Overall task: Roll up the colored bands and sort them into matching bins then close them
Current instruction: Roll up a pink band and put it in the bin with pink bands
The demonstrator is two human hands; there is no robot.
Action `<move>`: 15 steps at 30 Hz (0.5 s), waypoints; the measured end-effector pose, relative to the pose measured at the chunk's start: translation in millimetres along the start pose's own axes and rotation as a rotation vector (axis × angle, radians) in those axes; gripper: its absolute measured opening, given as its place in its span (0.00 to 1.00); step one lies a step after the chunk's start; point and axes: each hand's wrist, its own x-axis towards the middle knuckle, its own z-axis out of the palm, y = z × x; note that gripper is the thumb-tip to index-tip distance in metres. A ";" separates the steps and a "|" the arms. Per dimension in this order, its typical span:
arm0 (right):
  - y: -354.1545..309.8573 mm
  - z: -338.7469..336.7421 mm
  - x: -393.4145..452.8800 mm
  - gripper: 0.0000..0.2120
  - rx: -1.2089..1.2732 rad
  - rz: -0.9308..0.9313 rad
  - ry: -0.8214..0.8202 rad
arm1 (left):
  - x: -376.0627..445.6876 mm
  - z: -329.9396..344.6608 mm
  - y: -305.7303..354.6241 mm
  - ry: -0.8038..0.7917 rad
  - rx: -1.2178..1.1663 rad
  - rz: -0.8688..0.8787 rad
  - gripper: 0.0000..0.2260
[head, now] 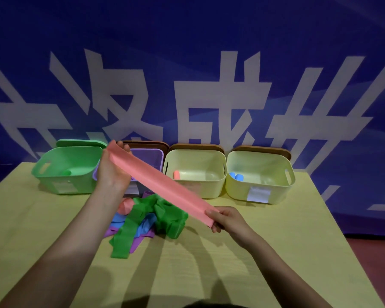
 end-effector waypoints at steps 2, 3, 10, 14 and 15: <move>0.6 -0.5 -1.5 0.15 0.044 0.012 0.020 | 2.2 -8.5 4.0 -0.016 -0.038 0.020 0.08; 0.6 -1.2 -2.7 0.16 0.061 0.018 0.037 | -0.2 -10.7 4.7 -0.028 -0.027 0.031 0.09; 8.6 -4.8 5.7 0.19 -0.435 0.097 0.061 | -59.6 18.7 -21.5 -0.111 0.193 0.104 0.12; -13.7 1.9 8.9 0.13 -0.625 -0.075 0.186 | -96.7 35.7 -37.6 -0.216 0.487 0.021 0.15; -28.2 7.3 5.7 0.09 -0.515 -0.154 0.247 | -106.7 39.9 -40.9 -0.224 0.552 0.022 0.14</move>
